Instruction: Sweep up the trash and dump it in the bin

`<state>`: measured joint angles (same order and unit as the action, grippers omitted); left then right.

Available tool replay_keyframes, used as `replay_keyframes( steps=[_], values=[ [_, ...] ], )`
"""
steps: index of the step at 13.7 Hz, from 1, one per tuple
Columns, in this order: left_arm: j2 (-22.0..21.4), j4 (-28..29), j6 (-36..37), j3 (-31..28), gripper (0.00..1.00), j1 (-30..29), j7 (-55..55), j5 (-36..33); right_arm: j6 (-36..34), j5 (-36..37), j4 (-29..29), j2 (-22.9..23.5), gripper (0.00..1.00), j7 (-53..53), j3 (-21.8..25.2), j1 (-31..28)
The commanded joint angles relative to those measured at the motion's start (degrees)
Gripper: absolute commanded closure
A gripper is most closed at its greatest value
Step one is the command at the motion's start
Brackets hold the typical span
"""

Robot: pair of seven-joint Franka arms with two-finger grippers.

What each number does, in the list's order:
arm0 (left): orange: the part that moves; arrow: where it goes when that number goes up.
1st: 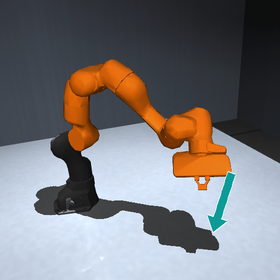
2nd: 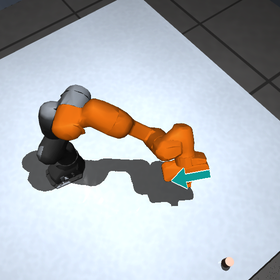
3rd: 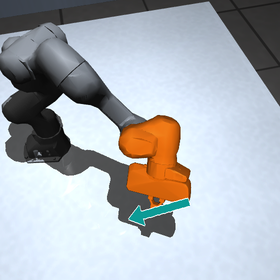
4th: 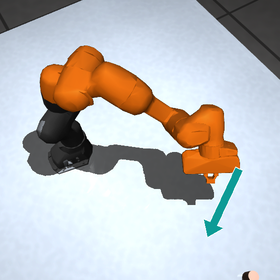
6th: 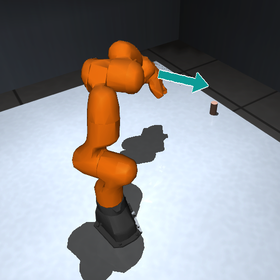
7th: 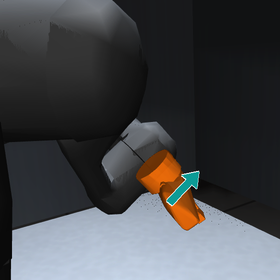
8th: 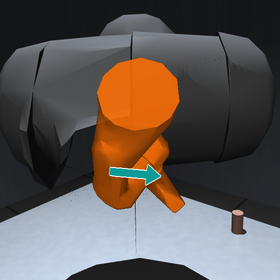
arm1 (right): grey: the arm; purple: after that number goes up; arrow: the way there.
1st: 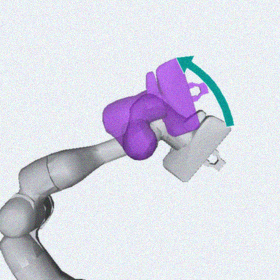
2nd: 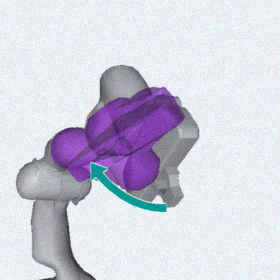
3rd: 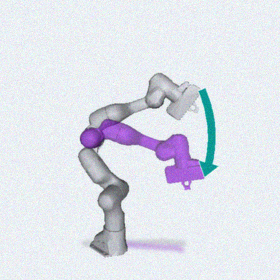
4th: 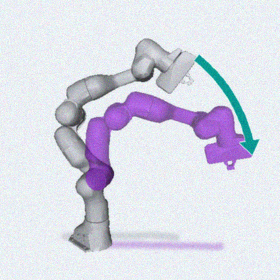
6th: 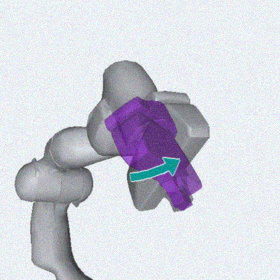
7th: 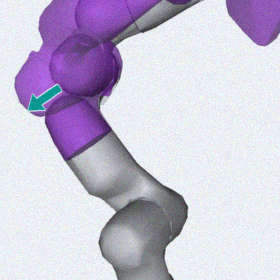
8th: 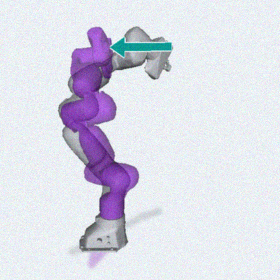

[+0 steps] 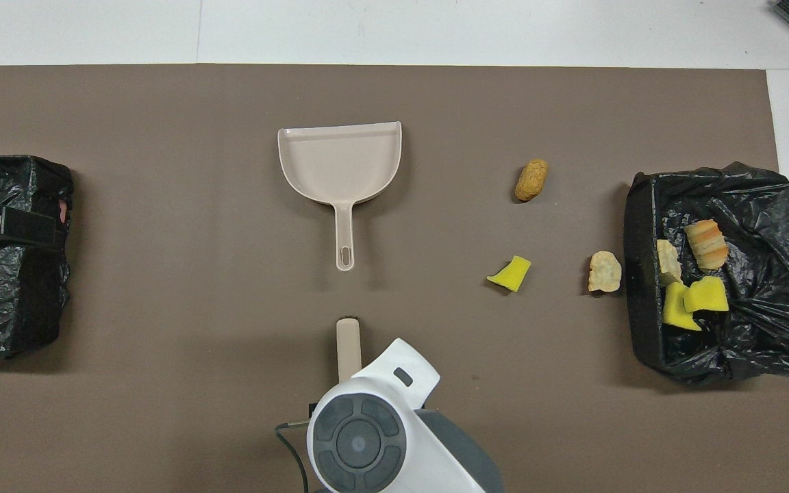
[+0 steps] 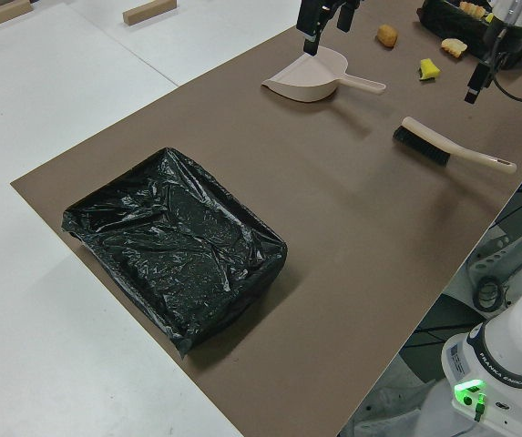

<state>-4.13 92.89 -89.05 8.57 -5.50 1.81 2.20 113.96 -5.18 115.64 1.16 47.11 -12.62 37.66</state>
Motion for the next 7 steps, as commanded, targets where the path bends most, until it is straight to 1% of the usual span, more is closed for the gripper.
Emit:
replay_keyframes(
  steps=[1,3,4,6,7],
  values=[
    [-1.1,1.2,0.4,-0.1,0.00,0.1,0.2,-0.3,4.2,-2.8,5.9,-1.4,0.10,2.5,0.1,3.2],
    [-1.1,1.2,0.4,-0.1,0.00,0.1,0.2,-0.3,9.5,-2.9,9.0,-0.1,0.10,2.8,0.1,5.5],
    [-1.1,1.2,0.4,-0.1,0.00,0.1,0.2,-0.3,12.1,-2.9,9.5,1.1,0.10,3.2,0.1,6.3],
    [-1.1,1.2,0.4,-0.1,0.00,0.1,0.2,-0.3,13.1,-2.9,9.6,3.4,0.11,3.4,0.1,7.5],
    [-1.1,1.2,0.4,-0.1,0.00,0.1,0.2,-0.3,13.7,-2.9,10.3,3.5,0.12,3.4,0.1,7.5]
  ],
)
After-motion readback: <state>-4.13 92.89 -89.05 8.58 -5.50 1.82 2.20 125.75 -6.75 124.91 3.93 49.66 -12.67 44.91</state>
